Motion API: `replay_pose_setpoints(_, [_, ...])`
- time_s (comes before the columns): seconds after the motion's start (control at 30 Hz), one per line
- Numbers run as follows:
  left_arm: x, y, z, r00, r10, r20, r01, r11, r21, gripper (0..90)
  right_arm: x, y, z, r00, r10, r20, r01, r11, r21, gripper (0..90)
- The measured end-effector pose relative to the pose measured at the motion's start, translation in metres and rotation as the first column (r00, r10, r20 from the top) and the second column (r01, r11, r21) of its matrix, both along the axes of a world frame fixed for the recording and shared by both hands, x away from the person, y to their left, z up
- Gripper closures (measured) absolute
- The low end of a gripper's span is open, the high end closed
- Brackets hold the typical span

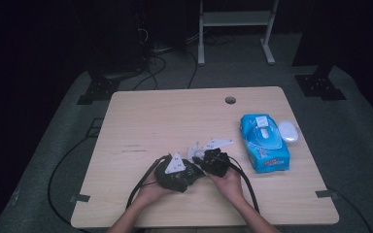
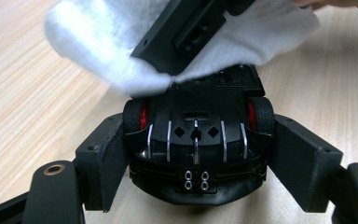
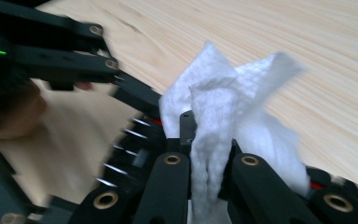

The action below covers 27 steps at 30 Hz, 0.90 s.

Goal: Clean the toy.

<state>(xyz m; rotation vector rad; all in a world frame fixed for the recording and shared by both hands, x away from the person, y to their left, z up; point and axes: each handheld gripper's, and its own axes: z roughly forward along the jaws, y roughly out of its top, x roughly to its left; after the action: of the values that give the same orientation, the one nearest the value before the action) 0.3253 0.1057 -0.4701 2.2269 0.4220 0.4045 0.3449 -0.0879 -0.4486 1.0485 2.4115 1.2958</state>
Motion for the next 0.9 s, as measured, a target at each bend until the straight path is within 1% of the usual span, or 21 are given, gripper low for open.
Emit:
replay_pose_setpoints(0.07, [-0.002, 0.0, -0.001, 1.0, -0.003, 0.008, 0.003, 0.9999, 0.013, 24.7, -0.003, 0.007, -0.001, 0.9984, 0.056, -0.01, -0.055, 0.998, 0.043, 86.6])
replay_pose_setpoints(0.13, [-0.002, 0.002, 0.0, 1.0, -0.006, 0.007, 0.006, 1.0, 0.006, 24.7, -0.004, 0.006, -0.001, 0.9978, 0.067, 0.007, -0.067, 0.998, 0.018, 86.8])
replay_pose_setpoints(0.2, [-0.003, 0.002, 0.001, 1.0, -0.01, 0.002, 0.01, 0.9999, 0.007, 24.7, -0.001, 0.0, 0.0, 0.9997, 0.02, 0.015, -0.019, 1.0, -0.011, 86.7])
replay_pose_setpoints(0.23, [-0.002, 0.002, 0.001, 0.9999, -0.01, -0.001, 0.01, 0.9999, 0.006, 24.7, 0.0, -0.003, 0.0, 0.9988, -0.006, 0.049, 0.009, 0.998, -0.061, 86.7])
replay_pose_setpoints(0.27, [-0.002, 0.002, 0.001, 0.9999, -0.013, 0.003, 0.013, 0.9999, 0.006, 24.7, 0.001, -0.008, -0.002, 0.9982, -0.028, 0.052, 0.031, 0.997, -0.065, 86.8])
replay_pose_setpoints(0.3, [-0.002, 0.002, 0.001, 0.9999, -0.012, 0.003, 0.012, 0.9998, 0.014, 24.7, 0.002, -0.011, -0.003, 0.9988, -0.034, 0.036, 0.036, 0.999, -0.037, 86.8])
replay_pose_setpoints(0.33, [-0.002, 0.0, 0.0, 1.0, -0.005, 0.008, 0.005, 1.0, 0.005, 24.7, 0.002, -0.011, -0.004, 0.9987, -0.034, 0.037, 0.035, 0.999, -0.03, 86.8])
replay_pose_setpoints(0.37, [-0.002, 0.0, 0.0, 1.0, -0.007, 0.006, 0.007, 0.9999, 0.01, 24.8, 0.0, -0.009, -0.003, 0.999, -0.019, 0.039, 0.02, 0.999, -0.031, 86.8])
replay_pose_setpoints(0.43, [-0.003, 0.0, 0.001, 0.9999, -0.011, 0.013, 0.01, 0.9998, 0.015, 24.8, -0.003, -0.002, -0.002, 0.9976, 0.068, 0.015, -0.068, 0.997, 0.03, 86.8])
replay_pose_setpoints(0.47, [-0.003, 0.0, 0.0, 0.9998, -0.01, 0.014, 0.01, 0.9997, 0.023, 24.8, -0.006, 0.003, -0.001, 0.9958, 0.09, 0.012, -0.091, 0.995, 0.028, 86.8])
replay_pose_setpoints(0.5, [-0.004, 0.001, 0.0, 0.9998, -0.01, 0.017, 0.01, 0.9998, 0.019, 24.8, -0.008, 0.006, -0.001, 0.9941, 0.102, 0.038, -0.102, 0.995, 0.002, 86.8])
replay_pose_setpoints(0.53, [-0.004, 0.002, 0.001, 0.9999, -0.008, 0.011, 0.008, 0.9999, 0.014, 24.8, -0.008, 0.006, 0.0, 0.9935, 0.104, 0.046, -0.103, 0.994, -0.021, 86.8])
replay_pose_setpoints(0.57, [-0.005, 0.002, 0.002, 0.9999, -0.011, 0.009, 0.011, 0.9998, 0.015, 24.8, -0.005, 0.003, 0.0, 0.9956, 0.085, 0.039, -0.084, 0.996, -0.021, 86.8])
replay_pose_setpoints(0.6, [-0.006, 0.003, 0.002, 0.9998, -0.013, 0.013, 0.013, 0.9998, 0.014, 24.8, -0.003, -0.001, 0.001, 0.9982, 0.044, 0.041, -0.042, 0.998, -0.048, 86.8])
replay_pose_setpoints(0.63, [-0.006, 0.003, 0.002, 0.9998, -0.014, 0.011, 0.014, 0.9998, 0.015, 24.8, -0.001, -0.005, 0.001, 0.9976, 0.023, 0.065, -0.018, 0.996, -0.089, 86.8])
replay_pose_setpoints(0.67, [-0.006, 0.004, 0.003, 0.9998, -0.017, 0.011, 0.016, 0.9997, 0.019, 24.8, 0.0, -0.009, 0.0, 0.9983, 0.018, 0.056, -0.013, 0.996, -0.084, 86.8])
replay_pose_setpoints(0.73, [-0.006, 0.003, 0.004, 0.9997, -0.018, 0.013, 0.018, 0.9997, 0.017, 24.8, -0.002, -0.012, 0.0, 0.9984, 0.04, 0.039, -0.038, 0.998, -0.042, 86.8])
replay_pose_setpoints(0.77, [-0.006, 0.003, 0.004, 0.9997, -0.018, 0.014, 0.017, 0.9997, 0.016, 24.8, -0.004, -0.009, 0.0, 0.9962, 0.084, 0.021, -0.085, 0.996, 0.009, 86.7])
replay_pose_setpoints(0.8, [-0.006, 0.003, 0.004, 0.9997, -0.02, 0.017, 0.019, 0.9995, 0.024, 24.8, -0.005, -0.005, 0.0, 0.9934, 0.114, 0.013, -0.115, 0.993, 0.03, 86.7])
replay_pose_setpoints(0.83, [-0.006, 0.003, 0.003, 0.9997, -0.018, 0.015, 0.017, 0.9995, 0.025, 24.8, -0.007, 0.0, 0.0, 0.9914, 0.13, 0.019, -0.13, 0.991, 0.023, 86.6])
replay_pose_setpoints(0.9, [-0.005, 0.004, 0.001, 0.9999, -0.012, 0.011, 0.012, 0.9997, 0.023, 24.8, -0.007, 0.007, 0.001, 0.9883, 0.143, 0.053, -0.141, 0.989, -0.037, 86.6])
